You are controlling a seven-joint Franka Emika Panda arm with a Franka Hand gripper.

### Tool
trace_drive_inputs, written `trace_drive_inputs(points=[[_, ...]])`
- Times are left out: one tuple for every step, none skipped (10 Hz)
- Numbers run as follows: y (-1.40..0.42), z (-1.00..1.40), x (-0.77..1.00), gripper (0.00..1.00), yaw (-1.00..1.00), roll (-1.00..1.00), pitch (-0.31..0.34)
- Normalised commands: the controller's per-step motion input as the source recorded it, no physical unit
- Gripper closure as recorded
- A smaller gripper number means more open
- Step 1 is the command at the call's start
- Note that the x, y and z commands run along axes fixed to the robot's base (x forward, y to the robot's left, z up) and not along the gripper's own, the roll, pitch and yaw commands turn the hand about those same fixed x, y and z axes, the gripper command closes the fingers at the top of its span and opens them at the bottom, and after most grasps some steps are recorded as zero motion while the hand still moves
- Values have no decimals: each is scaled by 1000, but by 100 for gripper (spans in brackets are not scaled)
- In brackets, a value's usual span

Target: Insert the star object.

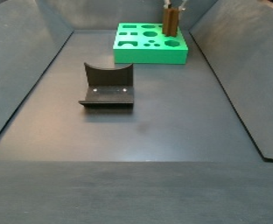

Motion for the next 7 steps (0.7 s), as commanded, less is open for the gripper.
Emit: trace_drive_inputs(points=[[94, -446, 220, 100, -97, -106, 96], [40, -537, 120, 100, -74, -34, 43], [0, -657, 0, 100, -40, 0, 0], [20, -637, 0, 100, -20, -41, -54], [89, -526, 0, 100, 0, -243, -186], [189, -429, 0, 100, -20, -267, -187], [0, -323, 77, 100, 0, 0, -69]])
